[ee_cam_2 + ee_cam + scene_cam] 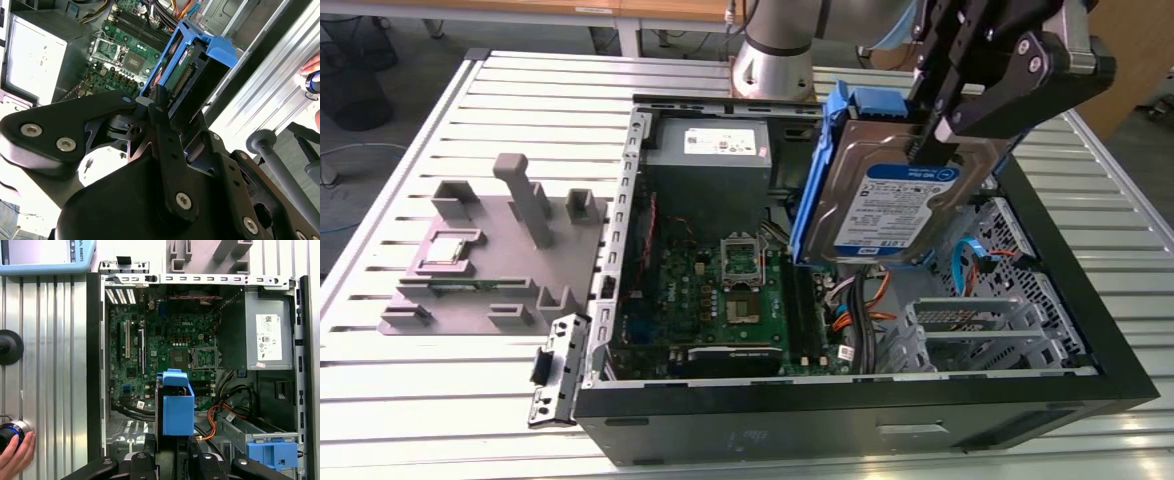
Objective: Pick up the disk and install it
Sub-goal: 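Pick up the disk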
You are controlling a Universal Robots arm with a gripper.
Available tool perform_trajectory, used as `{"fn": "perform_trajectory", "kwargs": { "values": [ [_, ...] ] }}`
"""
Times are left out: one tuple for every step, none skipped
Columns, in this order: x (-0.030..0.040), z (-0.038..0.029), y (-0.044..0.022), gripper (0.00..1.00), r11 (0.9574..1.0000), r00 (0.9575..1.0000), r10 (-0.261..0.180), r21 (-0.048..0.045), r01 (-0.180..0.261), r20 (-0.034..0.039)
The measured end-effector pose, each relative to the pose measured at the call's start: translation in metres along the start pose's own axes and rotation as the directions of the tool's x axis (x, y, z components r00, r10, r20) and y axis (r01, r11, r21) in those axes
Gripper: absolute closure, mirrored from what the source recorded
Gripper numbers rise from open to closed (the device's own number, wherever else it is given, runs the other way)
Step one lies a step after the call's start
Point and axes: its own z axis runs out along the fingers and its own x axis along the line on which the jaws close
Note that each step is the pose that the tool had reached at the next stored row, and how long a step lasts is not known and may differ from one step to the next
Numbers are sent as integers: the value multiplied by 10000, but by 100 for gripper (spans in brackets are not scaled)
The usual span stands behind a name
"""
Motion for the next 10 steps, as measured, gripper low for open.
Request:
{"fn": "perform_trajectory", "kwargs": {
  "values": [
    [2,0,-9,65,10000,10000,0,-1,0,1],
    [4,0,-22,65,10000,10000,0,-1,0,0],
    [6,0,-36,65,10000,10000,0,-3,0,1],
    [10,-1,-52,65,10000,10000,0,-5,0,0],
    [14,-2,-69,65,10000,10000,0,-7,0,0],
    [18,-2,-85,65,10000,10000,0,-10,0,-1],
    [21,-3,-102,65,10000,10000,0,-13,-1,-1],
    [24,-3,-120,65,10000,10000,1,-15,-1,-1],
    [26,-3,-138,65,10000,10000,1,-18,-1,0],
    [28,-4,-159,65,10000,10000,1,-22,-1,-1]
  ]
}}
